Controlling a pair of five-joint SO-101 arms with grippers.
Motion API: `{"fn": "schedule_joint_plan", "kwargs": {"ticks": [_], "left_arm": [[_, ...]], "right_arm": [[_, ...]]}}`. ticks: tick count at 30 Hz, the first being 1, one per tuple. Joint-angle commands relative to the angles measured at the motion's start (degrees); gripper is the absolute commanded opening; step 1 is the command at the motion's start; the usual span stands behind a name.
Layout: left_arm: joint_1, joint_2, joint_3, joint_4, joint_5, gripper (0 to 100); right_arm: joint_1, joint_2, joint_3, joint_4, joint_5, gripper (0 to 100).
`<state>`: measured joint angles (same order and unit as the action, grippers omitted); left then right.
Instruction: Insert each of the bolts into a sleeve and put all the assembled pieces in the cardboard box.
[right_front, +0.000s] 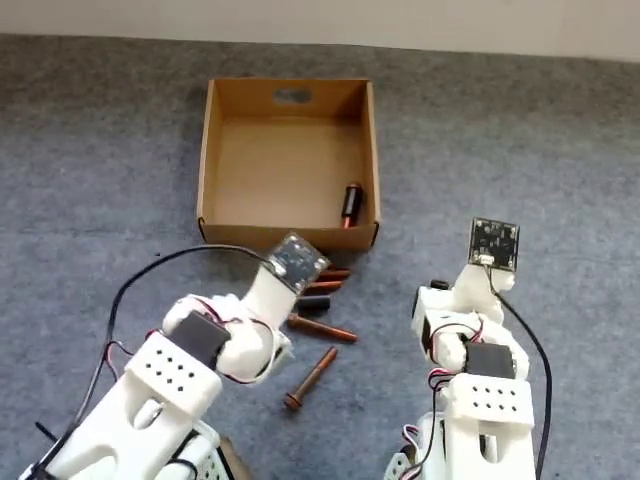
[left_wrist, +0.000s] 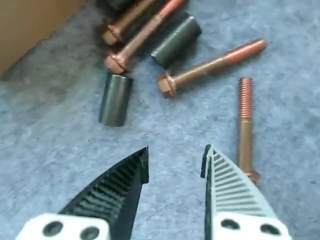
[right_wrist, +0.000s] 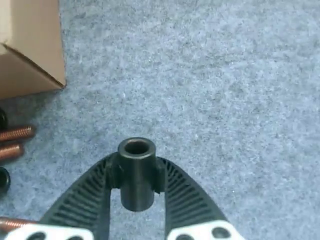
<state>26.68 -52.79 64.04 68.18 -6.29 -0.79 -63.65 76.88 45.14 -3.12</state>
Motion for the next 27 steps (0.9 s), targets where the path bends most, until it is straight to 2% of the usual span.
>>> {"fn": "schedule_joint_plan", "kwargs": {"ticks": [1, 9, 12, 16, 27], "left_arm": [[3.9, -1.2, -1.3, 0.7, 0.3, 19], [17.5, -1.2, 0.9, 0.4, 0.3, 19], [17.4, -1.2, 1.4, 0.4, 0.3, 19], [14.6, 0.5, 4.4, -3.7, 0.3, 19], [14.8, 20.4, 0.1, -9.8, 0.2, 19]], "right_arm": [[0.7, -1.1, -0.3, -1.1, -0.5, 0.6], [0.7, -1.1, -0.3, -1.1, -0.5, 0.6], [0.7, -1.1, -0.3, -1.1, -0.5, 0.6], [0.7, -1.1, -0.3, -1.1, -0.5, 0.6], [0.7, -1.0, -0.2, -1.9, -0.5, 0.6]]}}
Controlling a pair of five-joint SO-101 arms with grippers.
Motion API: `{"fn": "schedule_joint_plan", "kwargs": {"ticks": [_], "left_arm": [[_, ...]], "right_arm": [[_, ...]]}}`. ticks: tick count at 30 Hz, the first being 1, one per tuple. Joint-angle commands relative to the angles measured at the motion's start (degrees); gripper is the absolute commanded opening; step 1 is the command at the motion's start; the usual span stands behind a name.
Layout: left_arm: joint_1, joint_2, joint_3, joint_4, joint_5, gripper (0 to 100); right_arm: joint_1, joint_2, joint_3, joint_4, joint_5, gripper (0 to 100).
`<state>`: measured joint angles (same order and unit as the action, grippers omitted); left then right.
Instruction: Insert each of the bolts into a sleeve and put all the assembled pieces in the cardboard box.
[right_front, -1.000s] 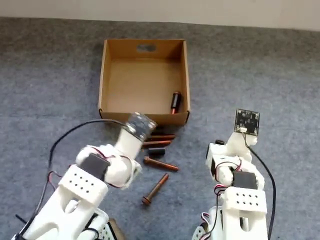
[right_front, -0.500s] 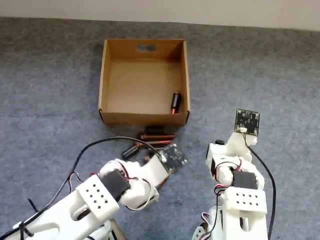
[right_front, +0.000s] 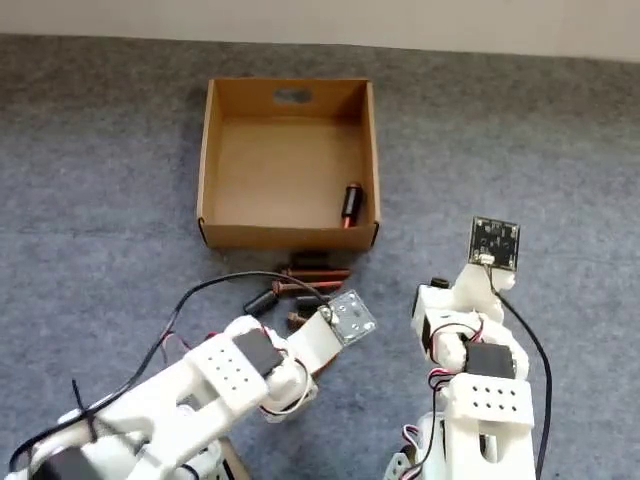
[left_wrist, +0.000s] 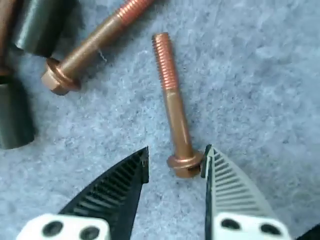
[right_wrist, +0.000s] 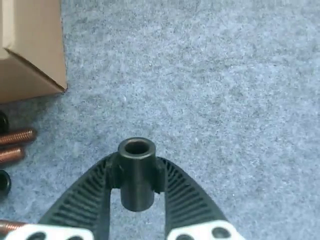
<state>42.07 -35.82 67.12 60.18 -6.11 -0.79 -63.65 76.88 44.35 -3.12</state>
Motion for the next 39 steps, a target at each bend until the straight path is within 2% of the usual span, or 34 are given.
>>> {"fn": "schedule_joint_plan", "kwargs": {"ticks": [1, 7, 9, 12, 14, 17, 22, 28, 32, 34, 39], "left_arm": [[-0.6, 4.4, -3.2, -2.5, 0.0, 19], [-0.7, 6.1, -3.3, -3.0, -0.3, 18], [-0.9, 6.1, -3.3, -3.0, -0.3, 13], [-1.1, 6.1, -3.4, -2.9, -0.4, 0], [-1.1, 6.1, -3.4, -2.9, -0.4, 3], [-1.1, 6.0, -4.6, -0.1, -0.8, 1], [-2.8, 6.0, -9.8, 11.5, -11.9, 1], [-14.9, 6.1, -9.7, 12.9, -27.7, 1], [-17.0, 6.5, -7.5, 12.6, -35.8, 1], [-16.7, 6.5, -7.3, 12.6, -35.7, 4], [-16.7, 6.2, -7.6, 12.2, -33.4, 24]], "right_arm": [[0.7, -1.0, -0.2, -1.1, -0.5, 0.6], [0.7, -1.0, -0.2, -1.1, -0.5, 0.6], [0.7, -1.0, -0.2, -1.1, -0.5, 0.6], [0.7, -1.0, -0.2, -1.1, -0.5, 0.6], [0.7, -1.0, -0.2, -1.1, -0.5, 0.6], [0.7, -1.0, -0.2, -1.1, -0.5, 0.6], [0.7, -1.0, -0.2, -1.1, -0.5, 0.6], [0.7, -0.9, -0.2, -1.1, -0.5, 0.6], [0.7, -1.0, -0.2, -1.1, -0.5, 0.6], [0.7, -1.1, -0.2, -1.1, -0.5, 0.6], [0.7, -1.1, -0.2, -1.1, -0.5, 0.6]]}}
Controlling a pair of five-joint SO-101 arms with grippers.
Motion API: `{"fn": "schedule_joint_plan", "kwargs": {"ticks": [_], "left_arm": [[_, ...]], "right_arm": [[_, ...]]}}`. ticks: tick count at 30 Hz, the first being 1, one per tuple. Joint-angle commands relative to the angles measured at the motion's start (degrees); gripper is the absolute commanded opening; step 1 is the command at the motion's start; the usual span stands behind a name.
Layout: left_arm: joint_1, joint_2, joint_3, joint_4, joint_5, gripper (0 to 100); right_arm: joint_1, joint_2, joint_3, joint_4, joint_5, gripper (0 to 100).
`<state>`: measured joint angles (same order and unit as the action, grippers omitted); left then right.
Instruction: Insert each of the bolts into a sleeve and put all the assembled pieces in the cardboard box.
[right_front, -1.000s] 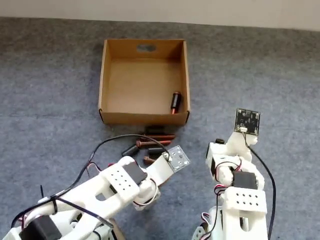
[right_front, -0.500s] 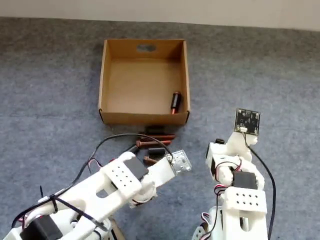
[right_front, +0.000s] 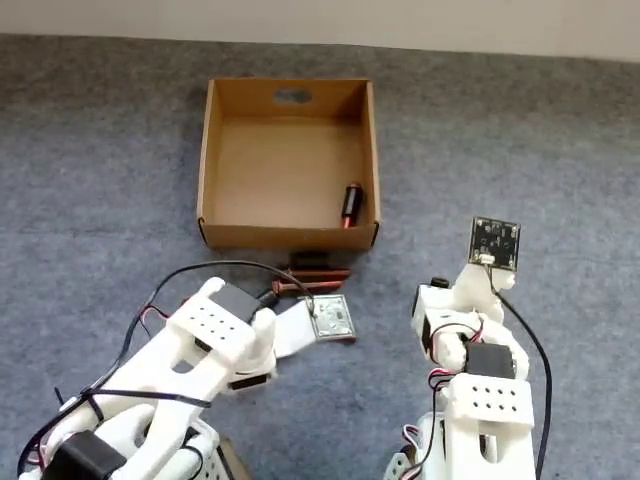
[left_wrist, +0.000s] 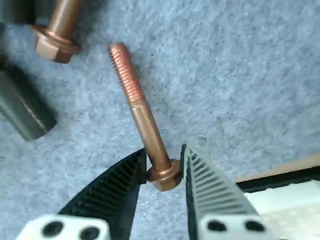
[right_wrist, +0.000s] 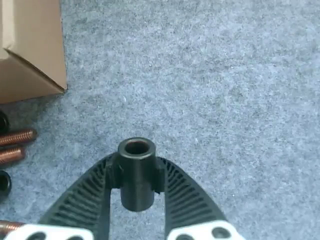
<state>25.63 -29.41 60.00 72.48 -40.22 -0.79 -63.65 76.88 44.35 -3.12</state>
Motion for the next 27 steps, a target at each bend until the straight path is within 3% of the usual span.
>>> {"fn": "schedule_joint_plan", "kwargs": {"ticks": [1, 9, 13, 19, 23, 27], "left_arm": [[-0.5, -0.2, -0.5, -0.9, 0.8, 26], [-6.3, -0.3, -4.1, -6.1, 10.1, 23], [-5.7, -0.3, -8.0, -5.5, 23.3, 23], [3.1, -0.3, -8.1, 1.1, 43.5, 23], [5.7, -0.2, -6.6, 1.0, 48.8, 21], [5.3, 0.1, -3.1, -5.0, 49.6, 8]], "right_arm": [[0.7, -1.1, -0.2, -1.1, -0.5, 0.6], [0.7, -1.0, -0.2, -1.1, -0.5, 0.6], [0.7, -1.0, -0.2, -1.1, -0.5, 0.6], [0.7, -1.1, -0.2, -1.1, -0.5, 0.6], [0.7, -1.1, -0.2, -1.1, -0.5, 0.6], [0.7, -1.1, -0.2, -1.1, -0.5, 0.6]]}}
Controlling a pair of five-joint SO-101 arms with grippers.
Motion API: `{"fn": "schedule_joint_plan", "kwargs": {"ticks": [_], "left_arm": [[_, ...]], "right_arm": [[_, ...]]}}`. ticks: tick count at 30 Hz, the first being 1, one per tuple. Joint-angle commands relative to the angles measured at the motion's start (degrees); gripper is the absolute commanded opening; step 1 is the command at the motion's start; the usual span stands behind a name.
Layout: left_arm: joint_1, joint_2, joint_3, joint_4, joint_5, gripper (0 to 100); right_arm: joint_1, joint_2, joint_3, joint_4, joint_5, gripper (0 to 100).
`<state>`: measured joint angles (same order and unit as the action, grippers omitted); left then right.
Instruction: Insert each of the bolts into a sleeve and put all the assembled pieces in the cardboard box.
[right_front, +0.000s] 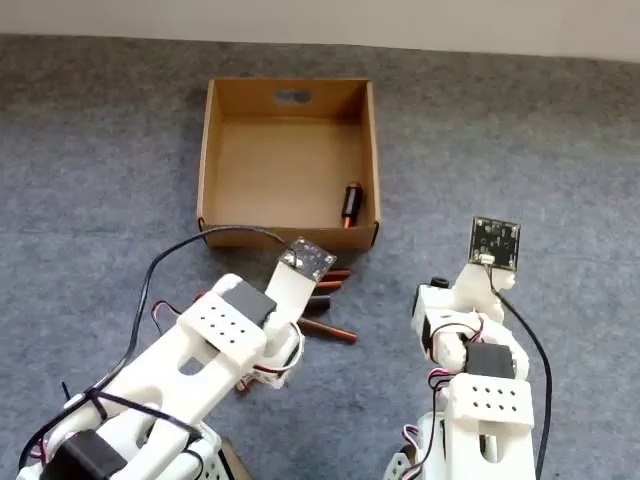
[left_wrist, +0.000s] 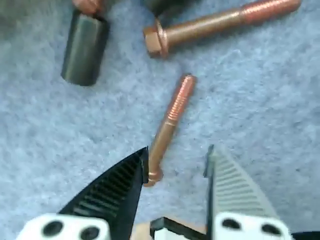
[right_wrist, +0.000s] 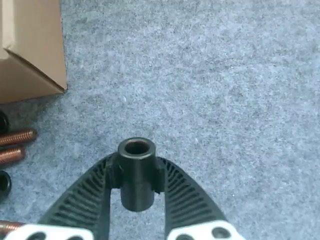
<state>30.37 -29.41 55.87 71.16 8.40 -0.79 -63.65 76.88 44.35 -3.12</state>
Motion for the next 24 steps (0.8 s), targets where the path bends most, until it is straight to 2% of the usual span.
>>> {"fn": "schedule_joint_plan", "kwargs": {"ticks": [1, 6, 16, 24], "left_arm": [[0.6, 0.1, 2.1, -5.3, 0.9, 7], [0.5, 0.2, 3.8, -7.7, 0.8, 7], [0.7, 0.3, 6.5, -7.5, -9.0, 8], [0.7, -0.2, 5.8, -7.8, -9.2, 8]], "right_arm": [[0.7, -1.1, -0.2, -1.1, -0.5, 0.6], [0.7, -1.0, -0.2, -1.1, -0.5, 0.6], [0.7, -0.9, -0.1, -1.1, -0.5, 0.6], [0.7, -0.9, -0.1, -1.1, -0.5, 0.6]]}}
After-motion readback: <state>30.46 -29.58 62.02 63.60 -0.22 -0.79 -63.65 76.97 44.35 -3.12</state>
